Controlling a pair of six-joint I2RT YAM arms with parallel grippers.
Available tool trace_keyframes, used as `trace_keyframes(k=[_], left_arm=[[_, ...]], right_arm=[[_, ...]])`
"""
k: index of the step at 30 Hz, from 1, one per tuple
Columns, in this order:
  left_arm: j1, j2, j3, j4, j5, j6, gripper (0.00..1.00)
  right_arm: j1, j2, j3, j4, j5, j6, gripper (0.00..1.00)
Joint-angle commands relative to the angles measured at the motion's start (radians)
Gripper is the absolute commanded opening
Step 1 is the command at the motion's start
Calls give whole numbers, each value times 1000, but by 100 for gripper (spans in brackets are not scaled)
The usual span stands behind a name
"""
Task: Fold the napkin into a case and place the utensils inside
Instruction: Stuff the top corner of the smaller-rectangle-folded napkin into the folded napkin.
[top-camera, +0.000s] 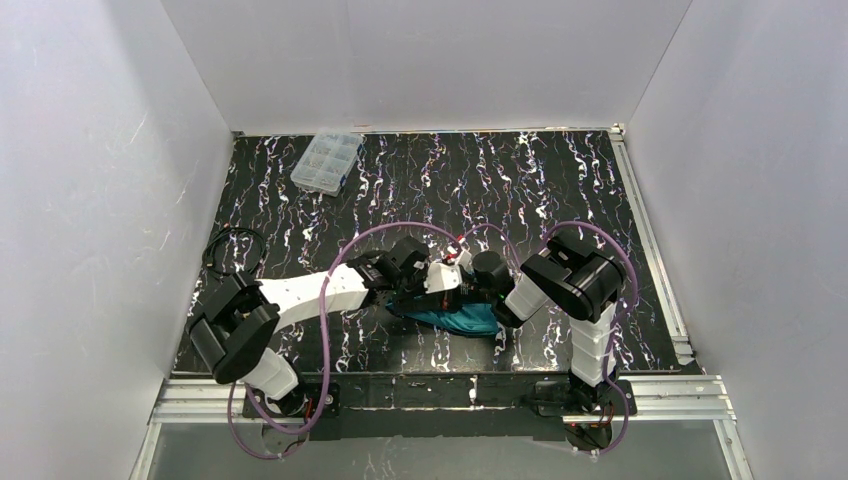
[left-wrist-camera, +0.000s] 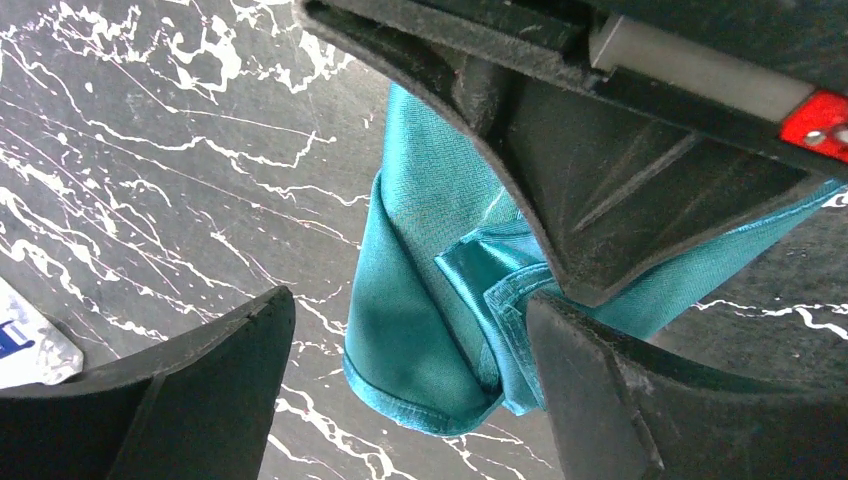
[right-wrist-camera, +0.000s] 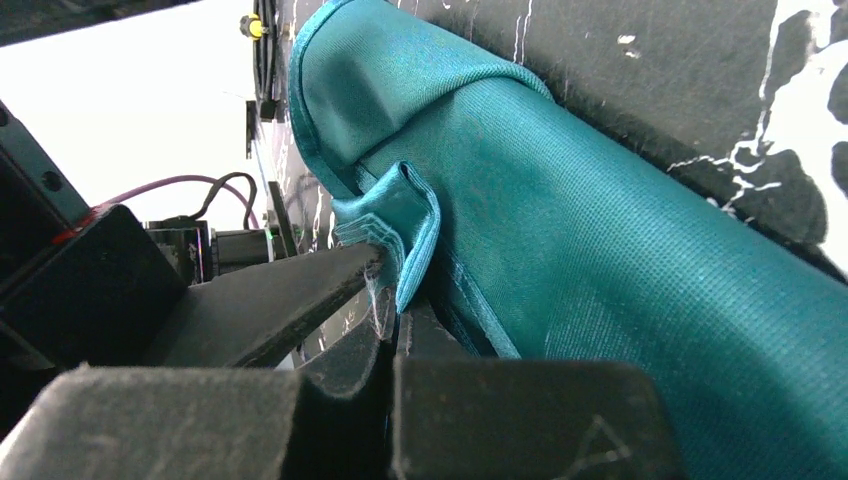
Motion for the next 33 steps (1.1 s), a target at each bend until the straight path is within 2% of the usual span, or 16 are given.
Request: trace_keyframes(k=[1,8,13,24,33], left_arm=[[-9,27,-8,10,-26,5,82],[-10,93,-33,84,-73,73,69],[-12,99,-58,100,-89,107,55],[-15,81,-61,84,-153,96,42],[-6,83,-36,54,-155,51,39]], right_arm=[[-5,39,-22,-3,0,-7,1],[-9,38,-28,-2,3,-5,1],[-14,44,-28,-3,2,-1,1],[-16,70,-29,16,-3,18,1],[-22,81,-39,37,-7,32,1]])
